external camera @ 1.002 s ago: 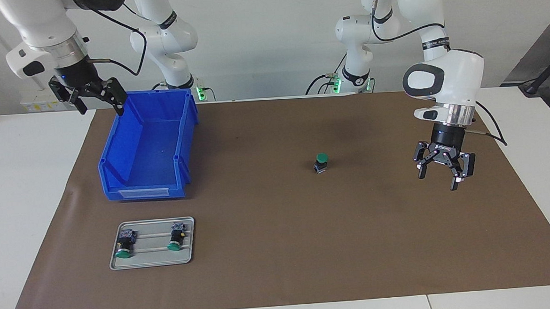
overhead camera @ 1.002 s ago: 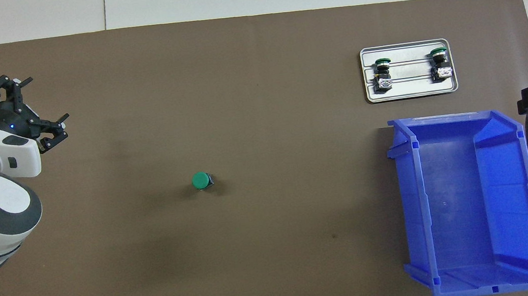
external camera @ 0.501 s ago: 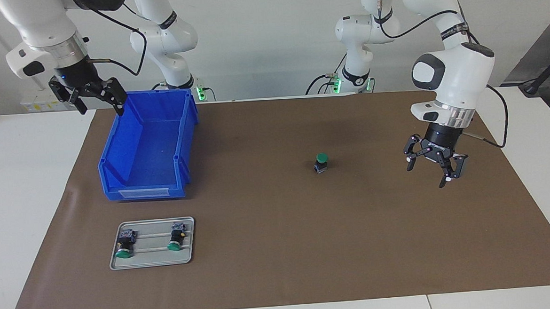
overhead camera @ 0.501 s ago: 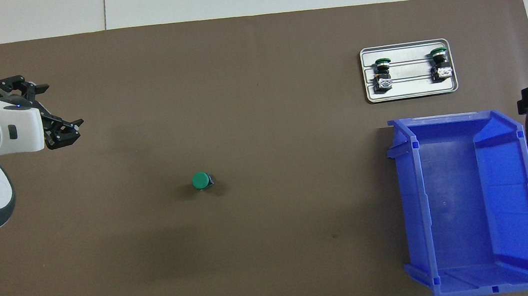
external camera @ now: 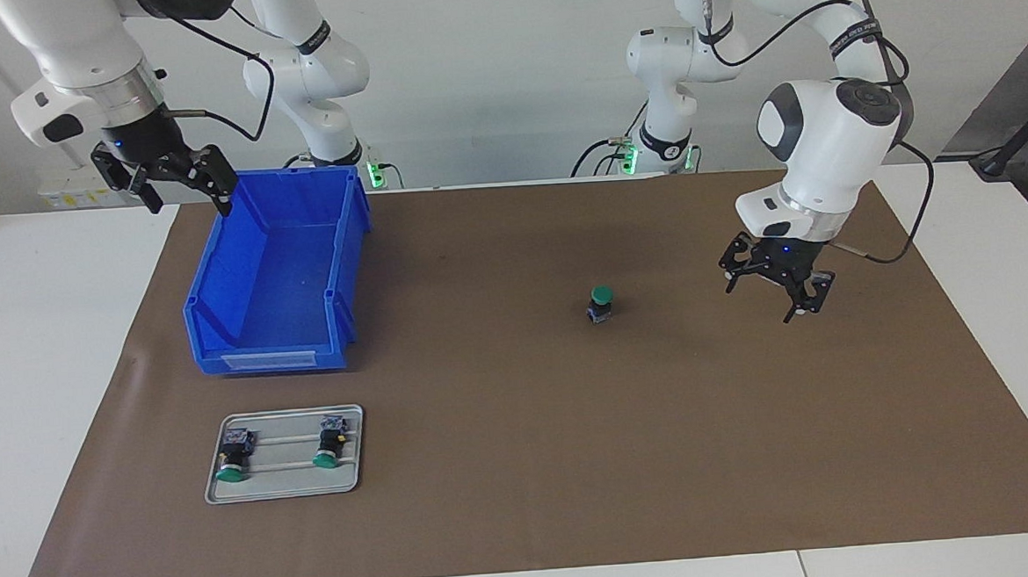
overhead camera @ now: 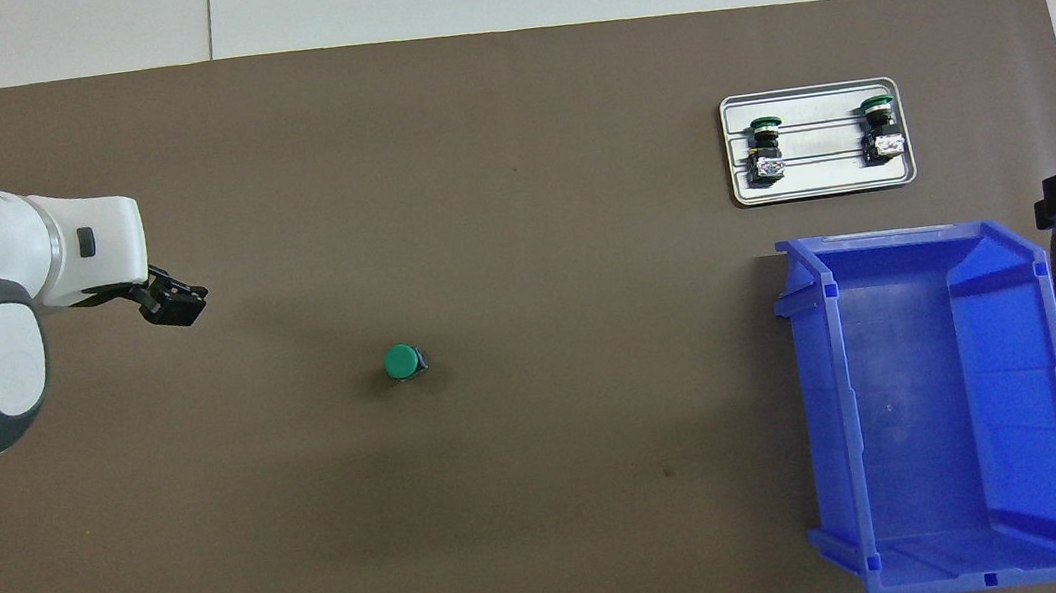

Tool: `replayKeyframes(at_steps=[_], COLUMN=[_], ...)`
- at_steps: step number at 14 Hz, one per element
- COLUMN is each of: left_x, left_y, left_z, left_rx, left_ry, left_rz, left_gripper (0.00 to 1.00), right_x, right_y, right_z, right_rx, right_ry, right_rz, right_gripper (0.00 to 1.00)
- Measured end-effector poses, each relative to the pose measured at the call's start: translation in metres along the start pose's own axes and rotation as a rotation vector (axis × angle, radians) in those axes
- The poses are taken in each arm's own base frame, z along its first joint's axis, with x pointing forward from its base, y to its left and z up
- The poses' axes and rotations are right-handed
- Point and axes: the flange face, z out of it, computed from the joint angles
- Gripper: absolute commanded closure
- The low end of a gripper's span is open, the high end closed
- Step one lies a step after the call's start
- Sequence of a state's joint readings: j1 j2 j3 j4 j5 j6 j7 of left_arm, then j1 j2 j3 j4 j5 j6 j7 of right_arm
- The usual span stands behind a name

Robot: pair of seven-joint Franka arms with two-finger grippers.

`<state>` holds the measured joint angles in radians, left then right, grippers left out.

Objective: Place and press button with both arms
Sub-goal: 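Move the left gripper back above the green button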

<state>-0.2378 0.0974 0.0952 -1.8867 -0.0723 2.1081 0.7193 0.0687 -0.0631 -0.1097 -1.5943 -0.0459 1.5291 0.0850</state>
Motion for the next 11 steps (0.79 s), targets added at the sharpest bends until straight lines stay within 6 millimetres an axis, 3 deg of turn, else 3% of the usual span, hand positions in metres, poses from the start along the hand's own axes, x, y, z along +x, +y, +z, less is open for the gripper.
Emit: replayKeyframes(at_steps=[1, 2, 5, 7, 8, 11], left_x=[0.005, 0.011, 0.032, 0.047, 0.055, 0.078], left_y=[0.006, 0.012, 0.046, 0.072, 0.087, 0.13], left_z=[-0.004, -0.009, -0.021, -0.022, -0.022, -0.024], left_rx=[0.002, 0.008, -0.009, -0.015, -0.015, -0.005], left_ry=[-0.016, -0.037, -0.105, -0.126, -0.131, -0.129], left_rz=[0.016, 0.029, -0.02, -0.096, -0.136, -0.258], left_gripper=[0.32, 0.41, 0.62, 0.93, 1.0, 1.0], right_x=[0.0, 0.0, 0.0, 0.0, 0.0, 0.0], right_y=[0.0, 0.0, 0.0, 0.0, 0.0, 0.0], right_z=[0.0, 0.0, 0.0, 0.0, 0.0, 0.0], right_rx=[0.0, 0.0, 0.0, 0.0, 0.0, 0.0], right_ry=[0.0, 0.0, 0.0, 0.0, 0.0, 0.0], right_rz=[0.0, 0.0, 0.0, 0.0, 0.0, 0.0], right_gripper=[0.0, 0.0, 0.0, 0.0, 0.0, 0.0])
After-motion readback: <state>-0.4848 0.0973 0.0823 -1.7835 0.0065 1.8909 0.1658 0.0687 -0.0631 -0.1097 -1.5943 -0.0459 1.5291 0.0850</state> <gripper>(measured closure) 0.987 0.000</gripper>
